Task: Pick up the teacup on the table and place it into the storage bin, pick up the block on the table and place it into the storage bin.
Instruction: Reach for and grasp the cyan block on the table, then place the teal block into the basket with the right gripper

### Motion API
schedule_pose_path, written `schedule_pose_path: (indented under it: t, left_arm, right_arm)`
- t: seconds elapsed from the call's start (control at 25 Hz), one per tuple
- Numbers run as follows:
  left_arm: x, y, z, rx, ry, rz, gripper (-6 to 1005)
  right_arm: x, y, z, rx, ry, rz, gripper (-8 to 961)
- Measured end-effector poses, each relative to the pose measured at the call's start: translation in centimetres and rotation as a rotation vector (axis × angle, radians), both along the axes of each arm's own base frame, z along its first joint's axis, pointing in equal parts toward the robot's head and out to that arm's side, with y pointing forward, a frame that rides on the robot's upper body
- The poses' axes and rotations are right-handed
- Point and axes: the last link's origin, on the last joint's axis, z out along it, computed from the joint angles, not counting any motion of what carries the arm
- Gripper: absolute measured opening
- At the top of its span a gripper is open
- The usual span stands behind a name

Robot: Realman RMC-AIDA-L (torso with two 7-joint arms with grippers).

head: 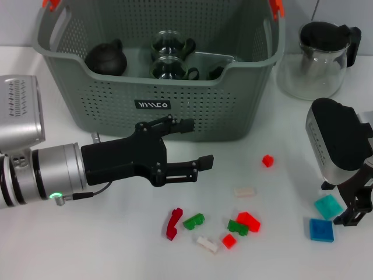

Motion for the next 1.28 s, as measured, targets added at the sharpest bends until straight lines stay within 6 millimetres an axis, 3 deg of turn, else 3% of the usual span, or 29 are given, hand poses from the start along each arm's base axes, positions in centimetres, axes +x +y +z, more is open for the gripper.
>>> schedule_pose_path:
  t: [0.44,0.64,0.88,0.92,1.08,1.28]
  left_arm:
    - [-0.1,0.1,0.1,0.001,0.002,0.007,865]
    - [-0.1,0.2,0.1,0.001,0.003,0.009,864]
    - [-0.1,0.2,0.2,-0.004,0.001,0.018,864]
    - [-0.1,0.3,0.2,-0.005,0.001,0.02,864]
    - [-0.1,0.3,0.4,-0.005,0.005,0.014,863]
    - [-0.2,0.3,0.8,0.005,0.021,0.005,863]
  right_arm:
    - [-0.1,-0.1,-0.3,-0.005,0.003,0.001,778]
    - [-0.2,-0.2,-0.5,-0.009,0.003,0.002,677]
    - [-0.1,-0.3,-0.3,-0.015,0.003,-0.013,444]
    - [-0.1,-0.3,-0.2,-0.013,0.007,-0.018,439]
    - [-0.6,-0.1,1.0,0.021,0.046,-0.052,430]
    - [-2.2,0.2,4.7,0.109,0.136,-0.11,431]
